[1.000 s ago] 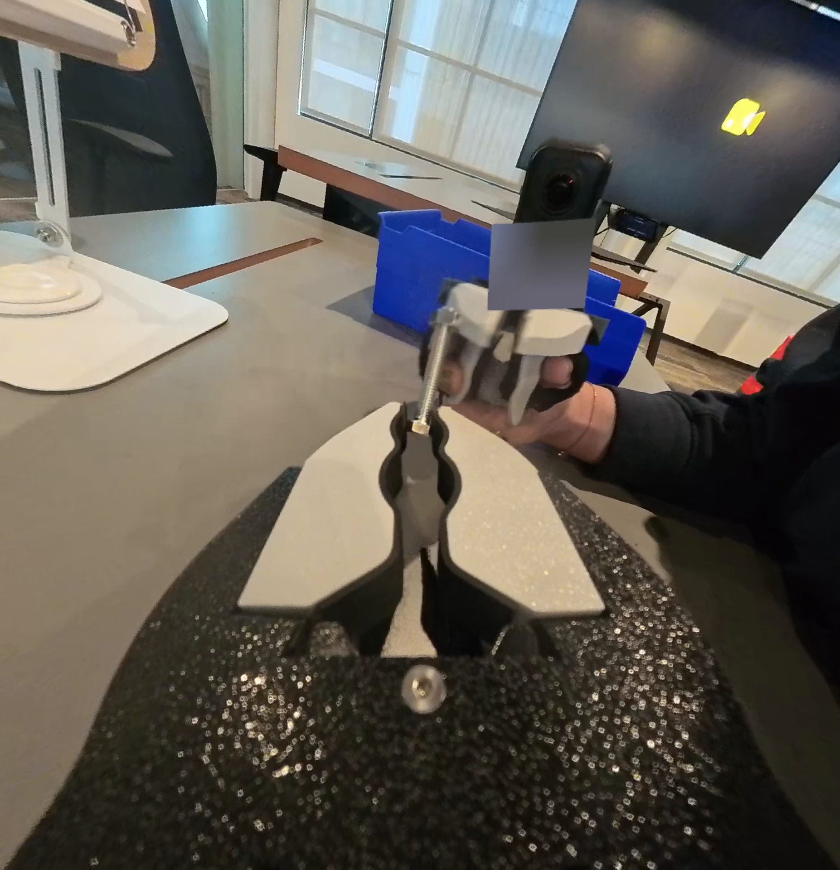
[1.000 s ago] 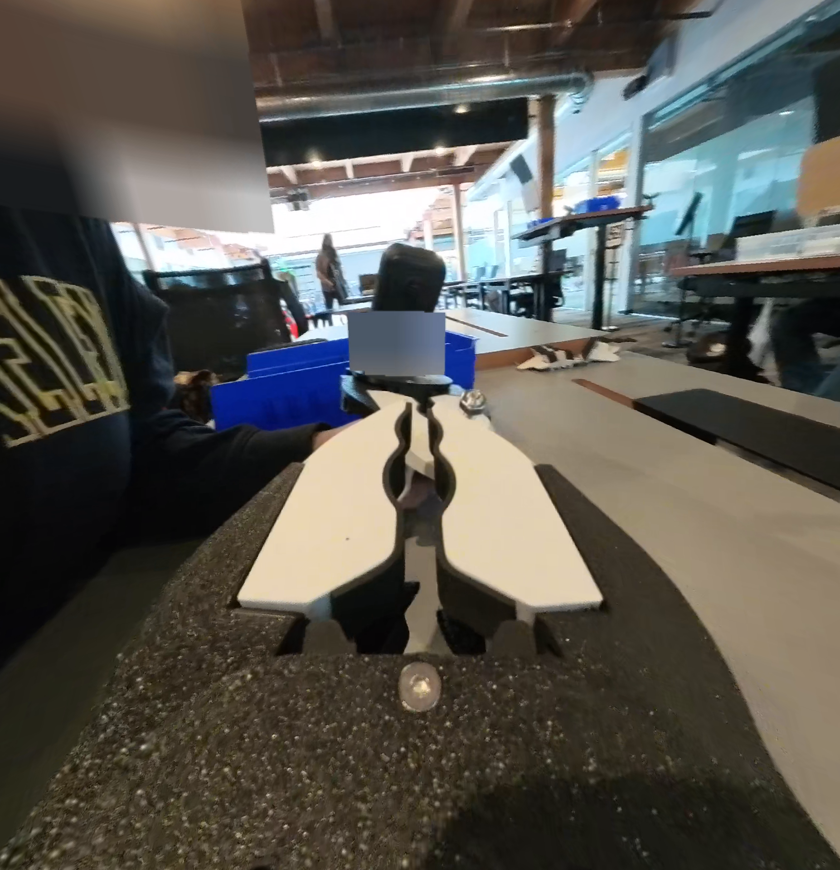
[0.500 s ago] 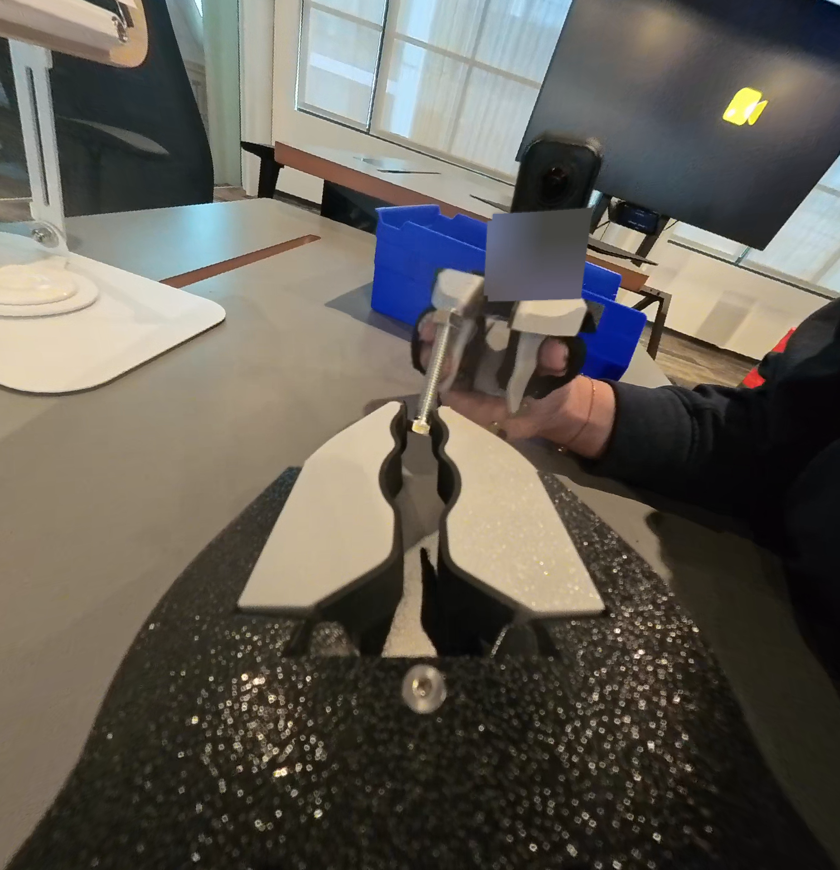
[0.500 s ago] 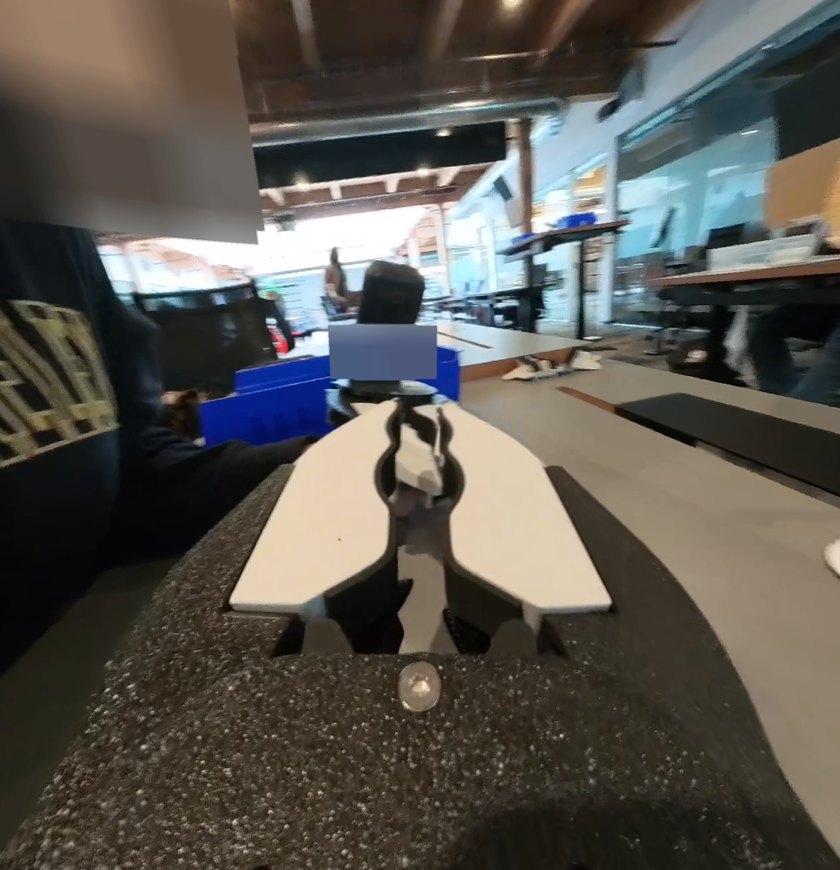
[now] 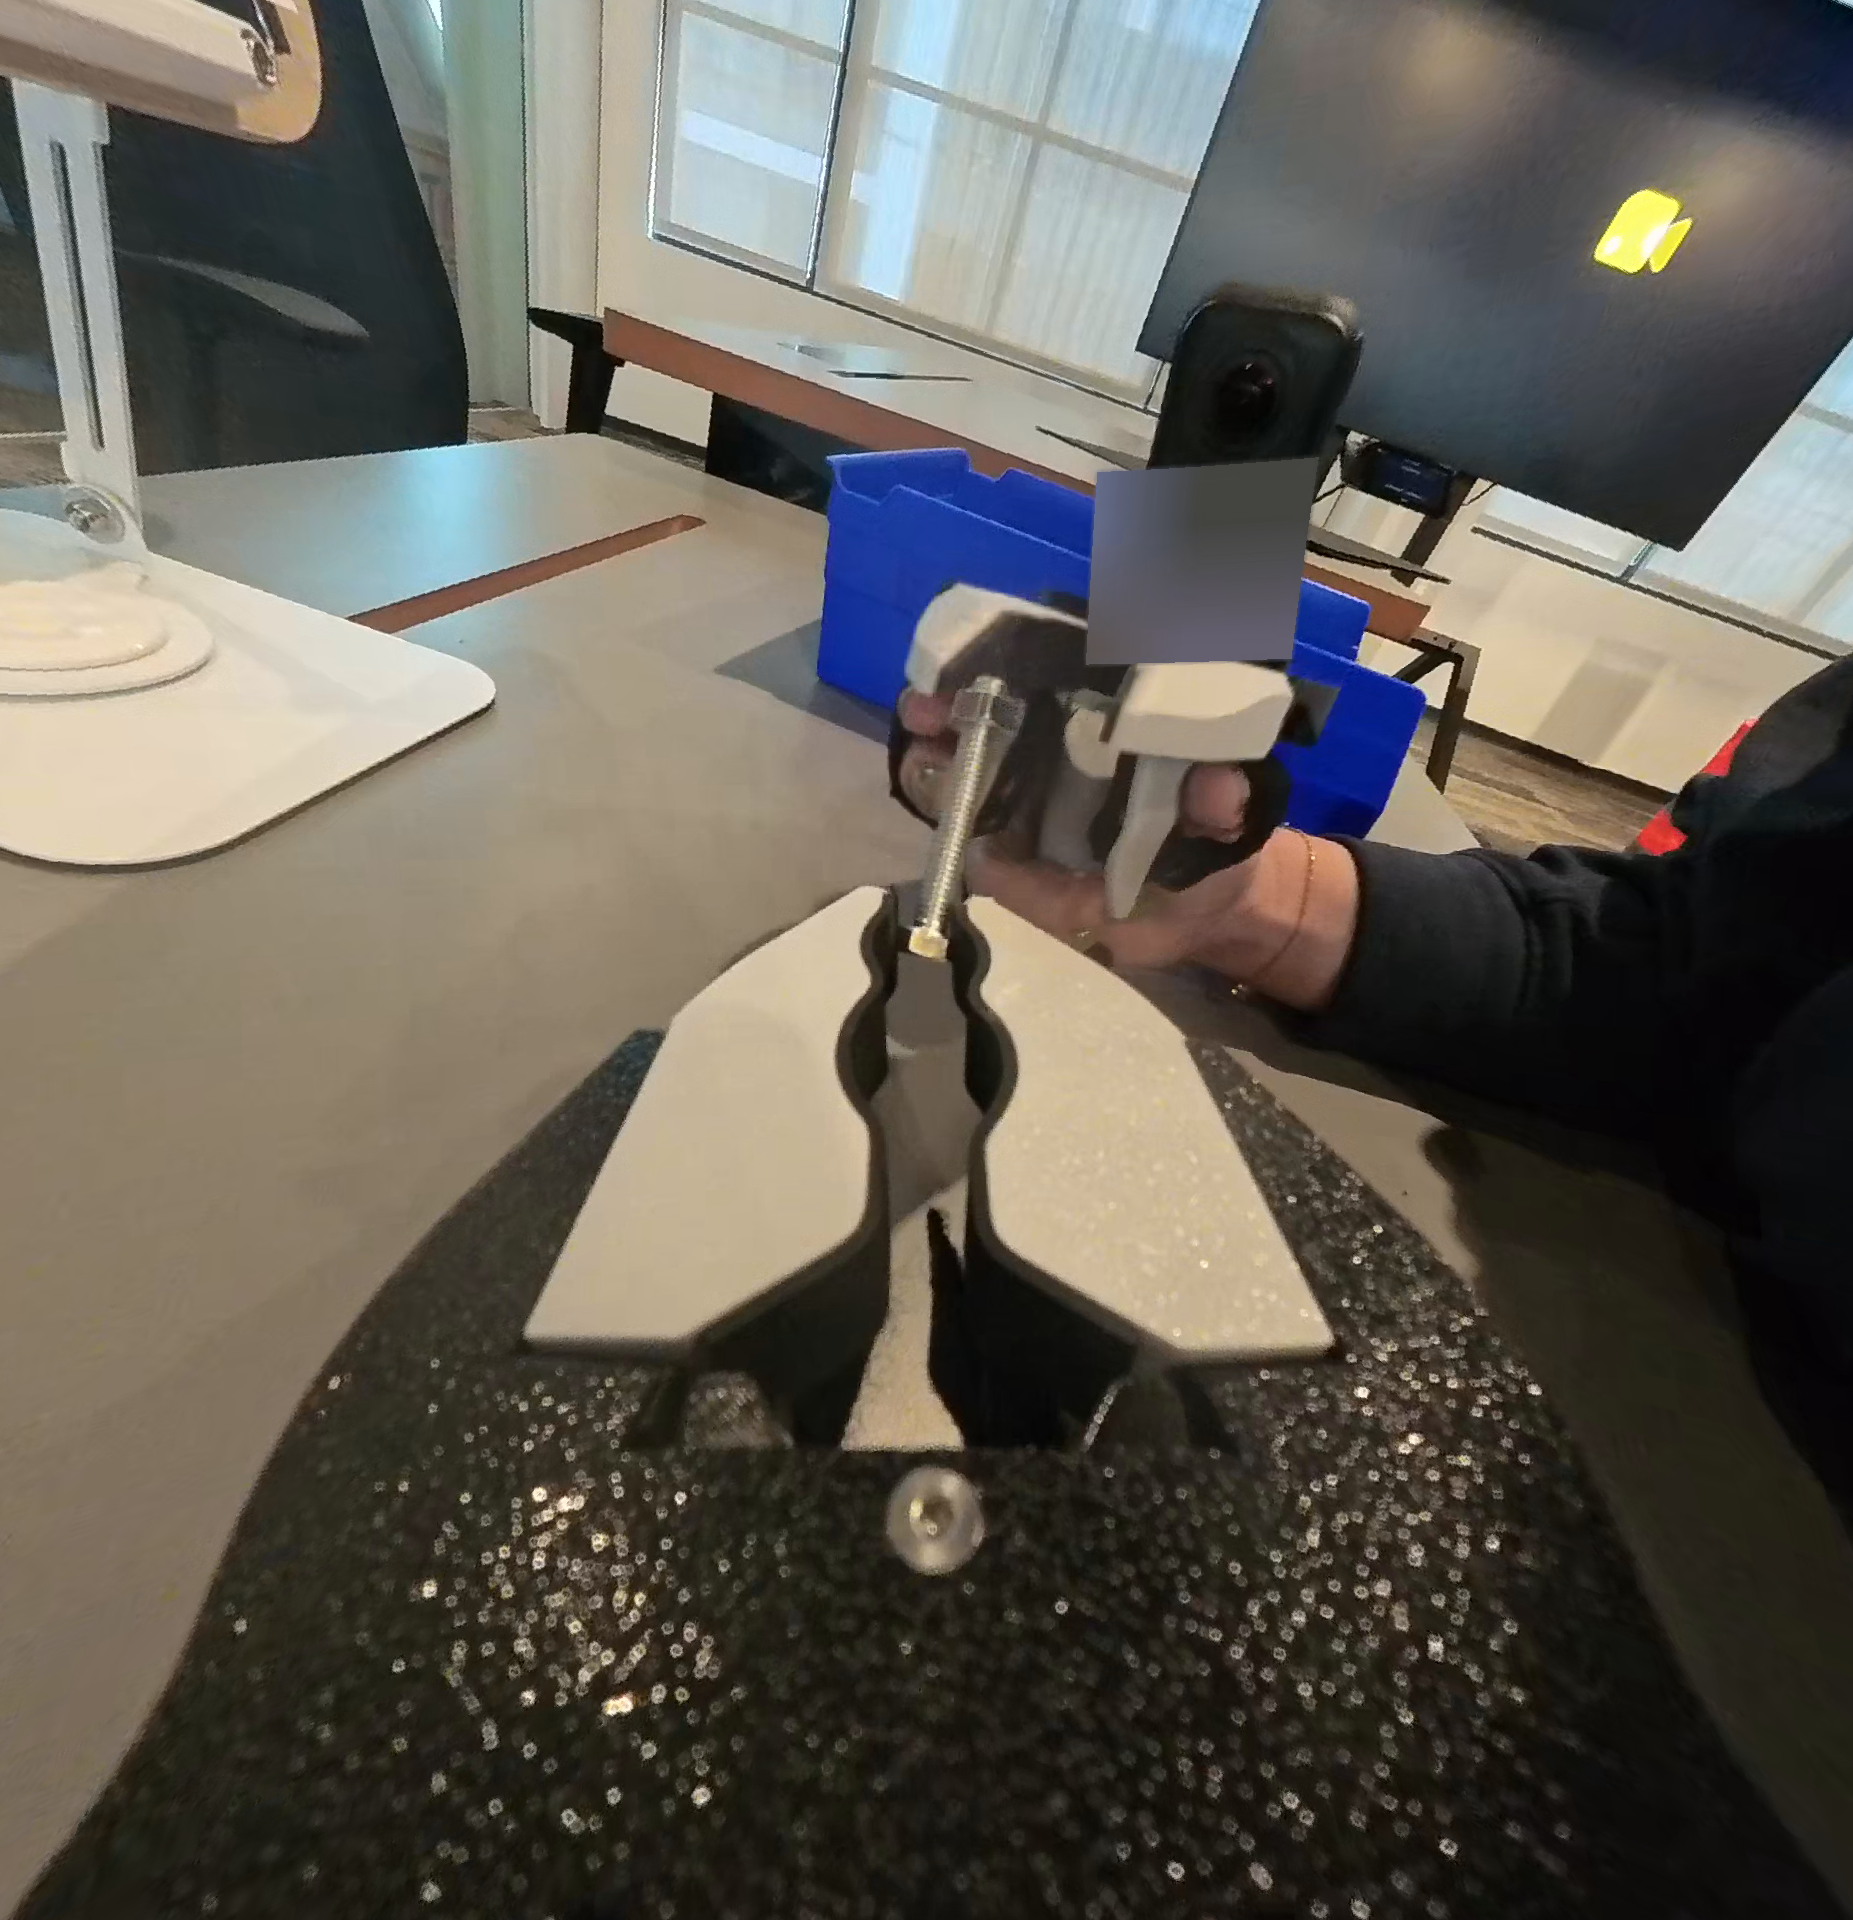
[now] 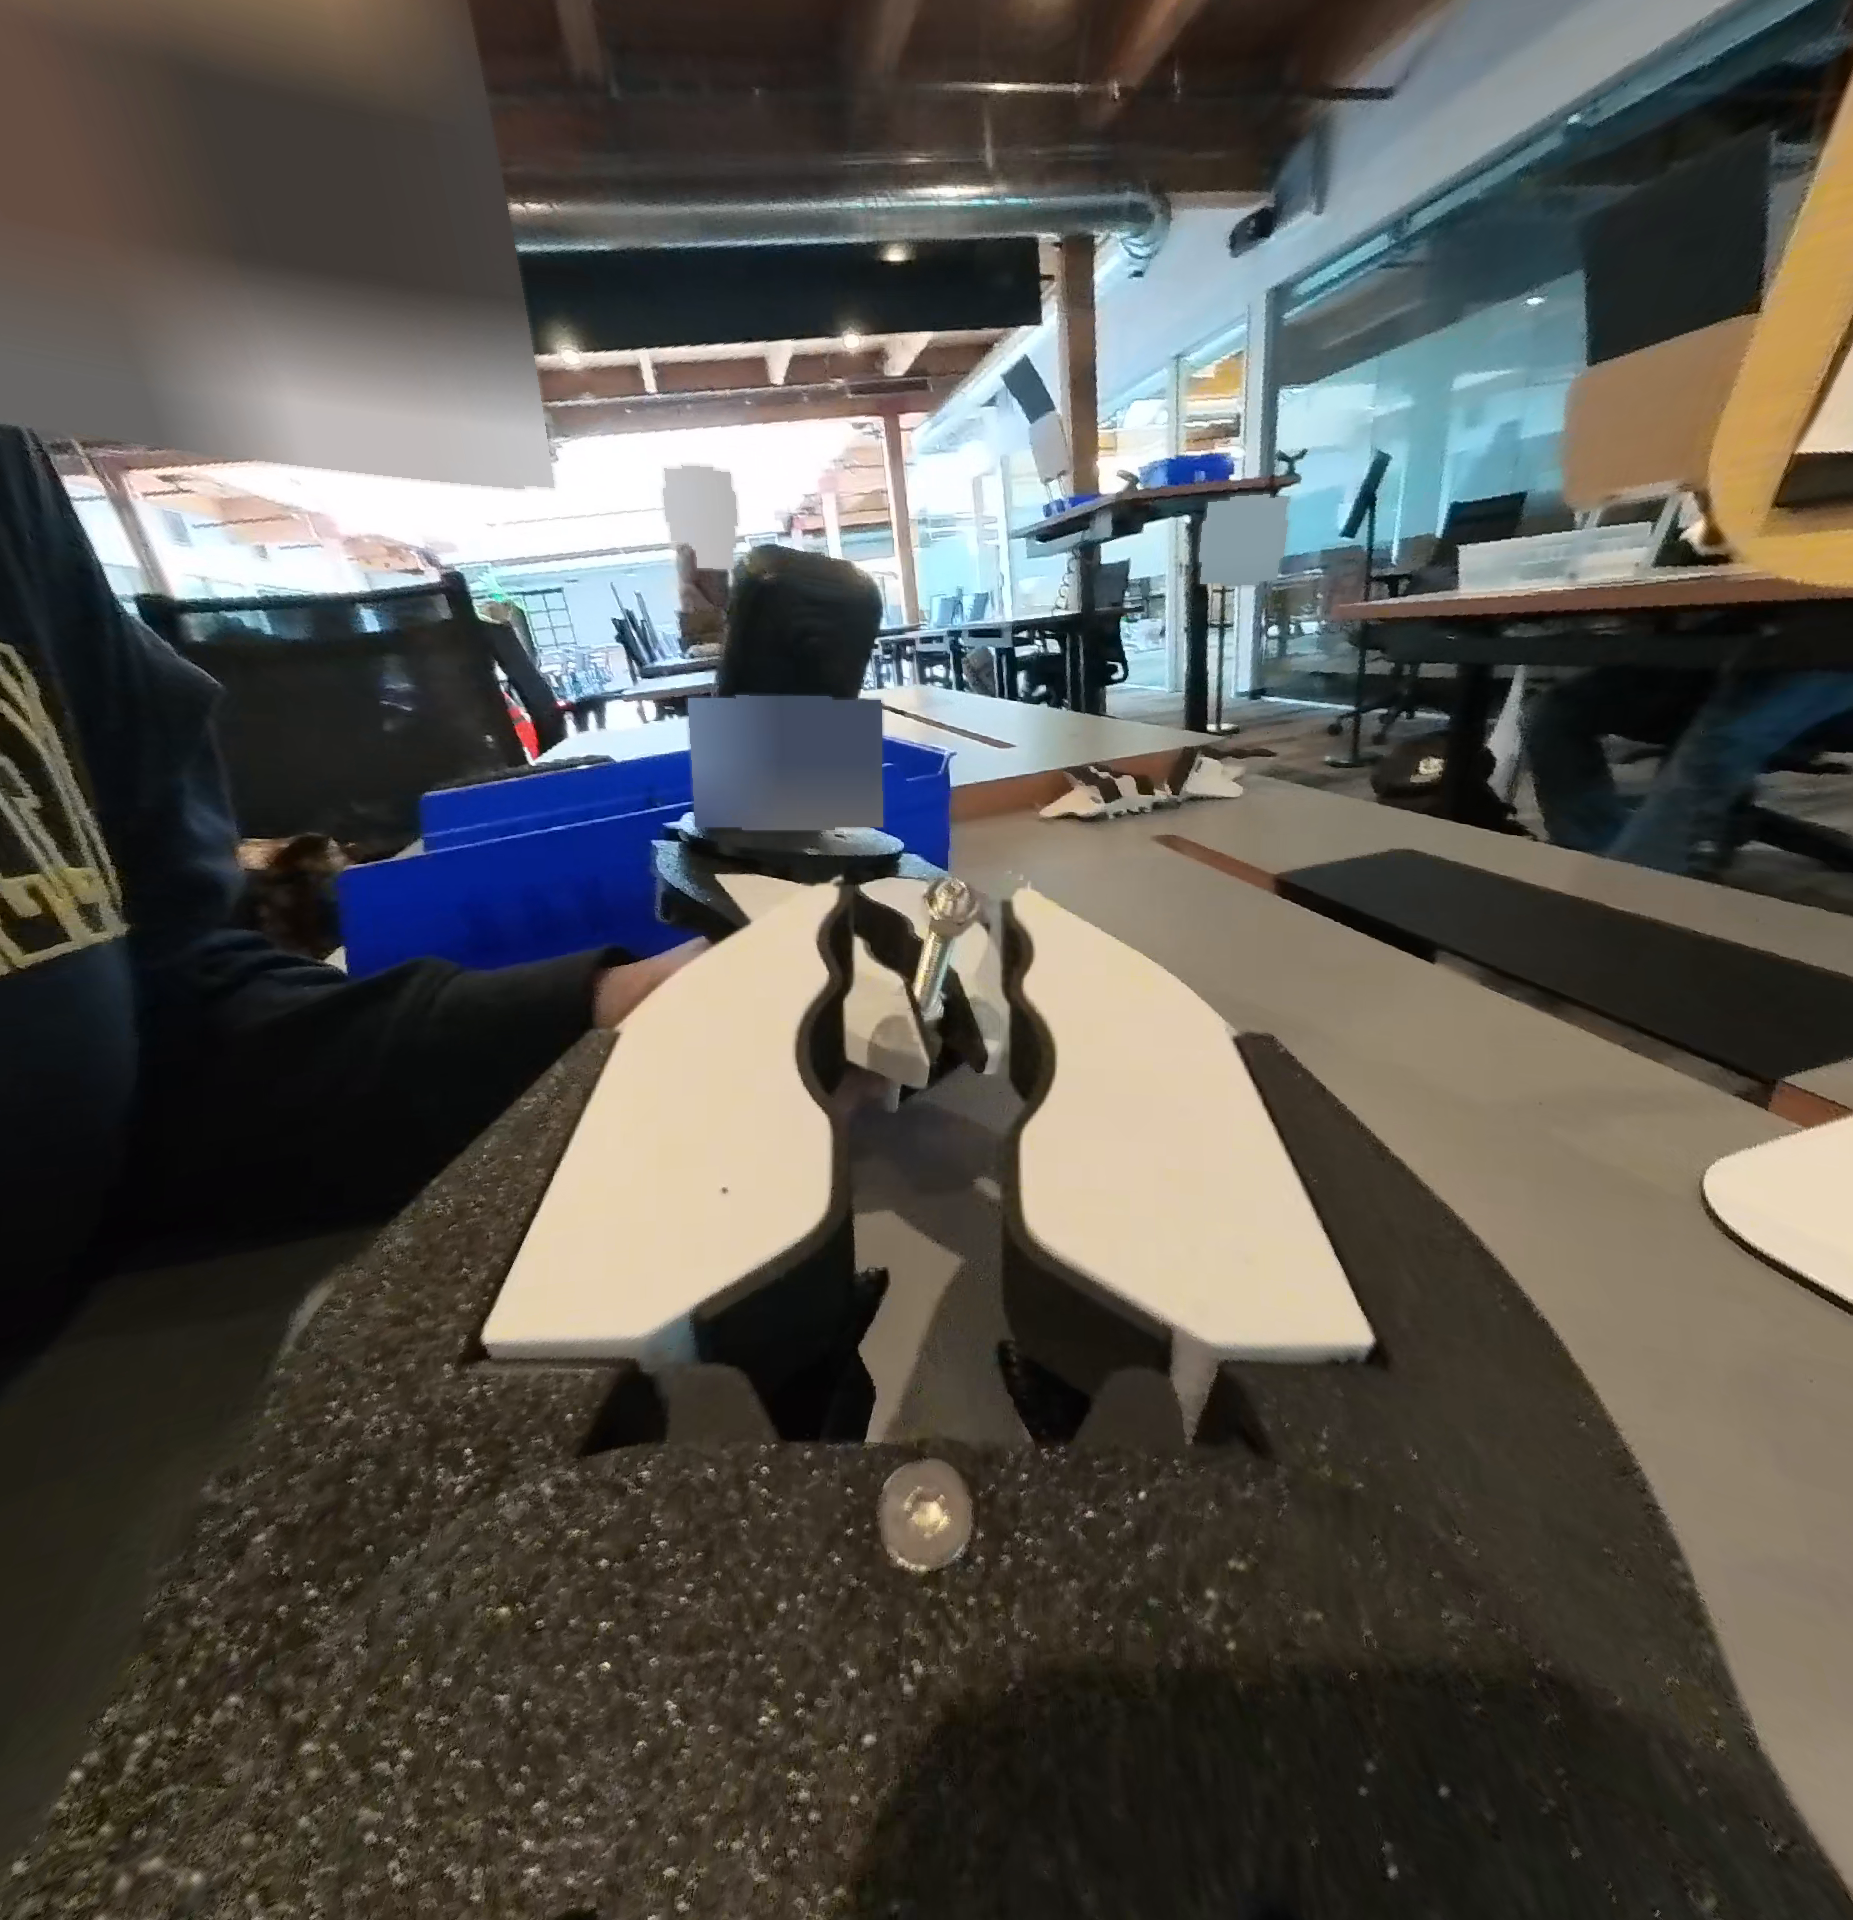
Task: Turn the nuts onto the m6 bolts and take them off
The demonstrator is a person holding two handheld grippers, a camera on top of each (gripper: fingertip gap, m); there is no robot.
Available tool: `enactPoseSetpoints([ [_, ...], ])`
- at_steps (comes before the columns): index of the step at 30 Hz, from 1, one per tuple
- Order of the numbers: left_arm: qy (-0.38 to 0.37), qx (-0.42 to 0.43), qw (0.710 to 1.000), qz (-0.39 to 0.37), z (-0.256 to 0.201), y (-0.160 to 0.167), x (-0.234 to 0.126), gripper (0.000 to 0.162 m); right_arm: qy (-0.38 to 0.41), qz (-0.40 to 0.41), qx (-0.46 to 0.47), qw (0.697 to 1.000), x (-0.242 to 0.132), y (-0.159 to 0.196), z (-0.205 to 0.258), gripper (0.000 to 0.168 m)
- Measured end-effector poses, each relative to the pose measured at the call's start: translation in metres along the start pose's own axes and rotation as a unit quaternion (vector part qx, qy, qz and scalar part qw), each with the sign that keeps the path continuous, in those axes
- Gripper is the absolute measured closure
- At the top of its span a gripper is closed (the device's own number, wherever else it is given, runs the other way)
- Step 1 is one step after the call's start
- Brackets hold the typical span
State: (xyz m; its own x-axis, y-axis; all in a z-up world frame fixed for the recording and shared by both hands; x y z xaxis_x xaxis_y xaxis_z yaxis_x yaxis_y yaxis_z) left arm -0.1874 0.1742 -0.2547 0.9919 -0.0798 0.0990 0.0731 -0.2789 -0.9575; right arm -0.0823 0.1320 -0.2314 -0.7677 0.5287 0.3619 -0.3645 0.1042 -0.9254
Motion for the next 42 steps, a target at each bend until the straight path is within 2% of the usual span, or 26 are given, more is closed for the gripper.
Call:
enactPoseSetpoints([
  [2,0.0,0.0,1.0,-0.001,0.0001,-0.0001,-0.0002,0.153,-0.009,0.006,0.0,1.0,0.0009,0.0019,0.0017,0.144],
  [4,-0.001,-0.001,1.0,-0.002,0.0003,-0.0004,-0.0005,0.153,-0.044,0.003,0.011,0.999,-0.0006,0.0007,0.0069,0.16],
  [5,-0.002,-0.001,1.0,-0.002,0.0005,-0.0003,-0.0005,0.153,-0.049,0.001,0.02,0.999,-0.0014,-0.0001,0.0066,0.162],
  [11,-0.001,0.001,1.0,0.001,0.0001,0.0002,0.0001,0.152,0.005,0.006,-0.003,1.0,0.0,0.0015,-0.0012,0.14],
  [13,-0.001,0.0,1.0,0.0,0.0002,0.0,-0.0001,0.153,-0.007,0.009,-0.001,1.0,0.001,0.0026,0.0014,0.143],
  [15,-0.002,-0.001,1.0,-0.001,0.0004,-0.0002,-0.0004,0.153,-0.039,0.007,0.013,0.999,-0.0004,0.0015,0.0055,0.16],
  [16,-0.001,-0.001,1.0,-0.001,0.0005,-0.0002,-0.0005,0.152,-0.042,0.005,0.021,0.999,-0.0011,0.0006,0.0052,0.161],
  [20,-0.001,0.0,1.0,0.001,0.0001,0.0002,0.0,0.152,-0.007,0.003,0.009,1.0,-0.0011,0.0004,-0.0002,0.146],
  [22,0.0,0.0,1.0,0.001,0.0,0.0003,0.0001,0.152,-0.001,0.011,0.001,1.0,0.0009,0.0029,-0.0001,0.144],
  [23,-0.001,0.0,1.0,0.001,0.0001,0.0002,0.0,0.152,-0.007,0.013,0.002,1.0,0.0016,0.0037,0.0012,0.146],
  [25,-0.001,-0.001,1.0,0.0,0.0002,-0.0001,-0.0003,0.152,-0.043,0.013,0.008,0.999,0.0004,0.0026,0.0068,0.168],
  [28,-0.001,-0.001,1.0,0.001,0.0001,0.0001,-0.0001,0.152,-0.033,0.007,0.015,0.999,-0.0015,0.0008,0.0035,0.164],
  [30,0.0,0.0,1.0,0.002,-0.0002,0.0004,0.0002,0.152,-0.005,0.004,0.001,1.0,-0.0007,0.0007,0.0003,0.148],
  [33,0.0,0.0,1.0,0.001,-0.0001,0.0003,0.0001,0.152,0.009,0.013,-0.007,1.0,0.0023,0.0038,-0.0006,0.139],
  [34,0.0,0.0,1.0,0.001,-0.0001,0.0002,0.0,0.152,-0.001,0.015,-0.006,1.0,0.0026,0.0045,0.0013,0.142],
  [36,-0.001,-0.001,1.0,0.0,0.0,0.0001,-0.0002,0.153,-0.044,0.016,0.009,0.999,0.0011,0.0037,0.0074,0.167],
  [38,0.0,-0.001,1.0,0.001,-0.0001,0.0002,-0.0001,0.152,-0.047,0.012,0.025,0.998,0.0001,0.0024,0.0061,0.166],
  [42,0.0,-0.001,1.0,0.002,-0.0003,0.0003,0.0001,0.152,-0.007,0.009,0.003,1.0,0.0014,0.0028,0.0013,0.145],
])
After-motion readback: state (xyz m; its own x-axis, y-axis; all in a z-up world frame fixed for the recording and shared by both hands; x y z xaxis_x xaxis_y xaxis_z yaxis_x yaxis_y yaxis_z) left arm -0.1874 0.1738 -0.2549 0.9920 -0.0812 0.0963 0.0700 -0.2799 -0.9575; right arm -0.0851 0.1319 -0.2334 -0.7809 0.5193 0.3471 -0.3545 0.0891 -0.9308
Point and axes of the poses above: each gripper's, where its closed fingertips meet, x out along the fingers, y out of its underside, z = x × y across the jaws, the point moved 6 cm from there along -x, back along the fingers, and after that the axes turned 11 degrees about -z, right-handed, at the moved point
